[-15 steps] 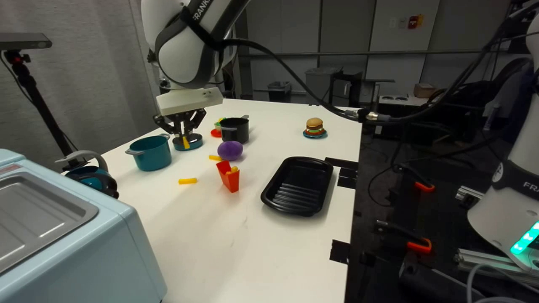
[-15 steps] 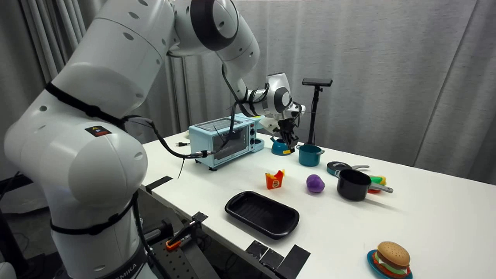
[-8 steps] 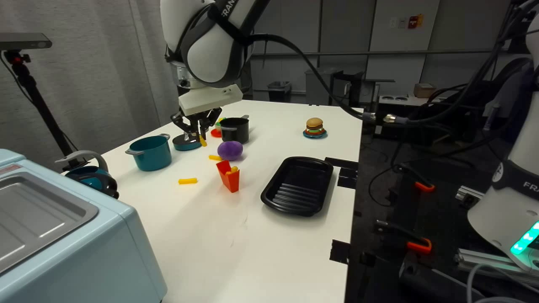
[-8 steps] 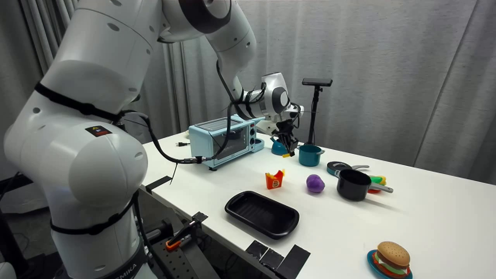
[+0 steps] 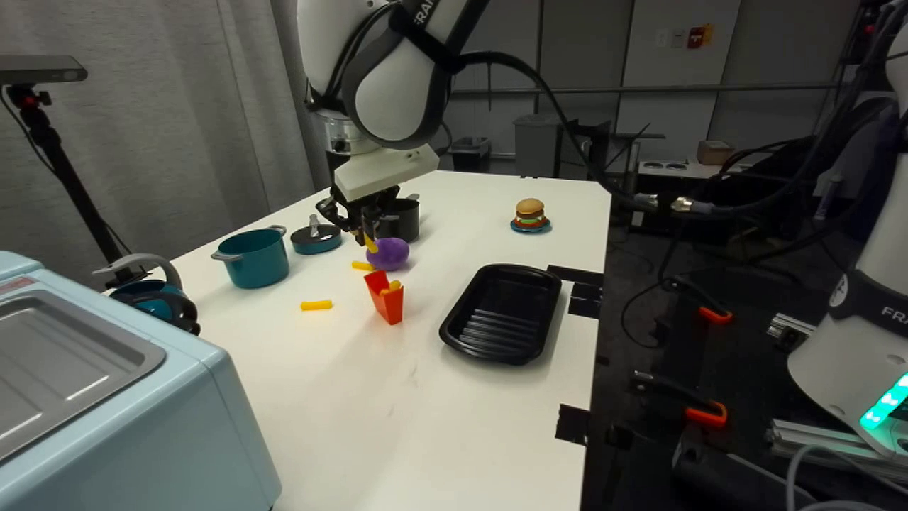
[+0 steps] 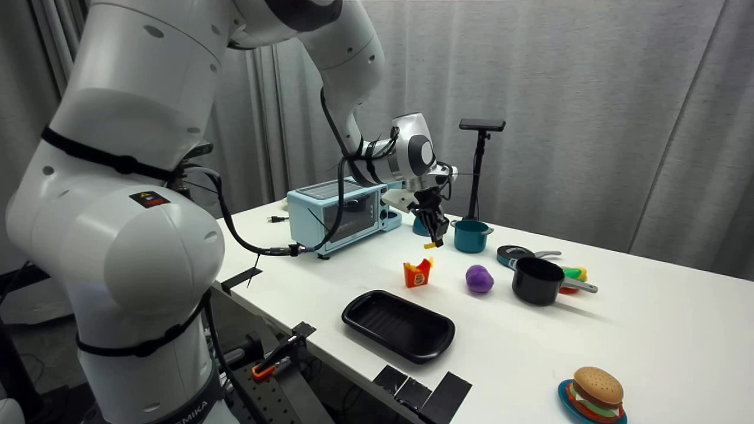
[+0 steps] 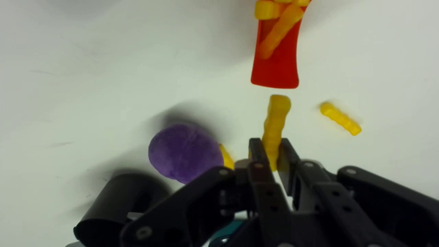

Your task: Pick up a fry plush toy from the table and put it in the red box

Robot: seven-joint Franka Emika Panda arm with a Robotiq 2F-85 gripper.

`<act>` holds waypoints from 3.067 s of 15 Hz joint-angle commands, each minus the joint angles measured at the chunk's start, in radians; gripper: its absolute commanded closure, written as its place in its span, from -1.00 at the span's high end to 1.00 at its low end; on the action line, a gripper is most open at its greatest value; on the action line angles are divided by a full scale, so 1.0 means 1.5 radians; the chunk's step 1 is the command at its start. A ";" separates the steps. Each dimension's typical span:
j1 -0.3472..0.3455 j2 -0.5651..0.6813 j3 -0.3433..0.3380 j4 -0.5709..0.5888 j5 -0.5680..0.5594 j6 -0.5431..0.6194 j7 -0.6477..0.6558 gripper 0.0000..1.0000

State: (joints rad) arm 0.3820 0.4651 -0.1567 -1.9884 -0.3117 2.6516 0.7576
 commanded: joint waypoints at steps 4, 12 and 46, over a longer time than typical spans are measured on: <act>0.002 -0.023 -0.005 -0.057 -0.043 0.037 0.013 -0.93; 0.018 -0.006 -0.018 -0.066 -0.066 0.106 0.012 -0.93; 0.103 0.014 -0.094 -0.092 -0.089 0.177 0.006 1.00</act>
State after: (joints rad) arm 0.5278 0.5068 -0.2839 -2.1054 -0.4487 2.8917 0.7577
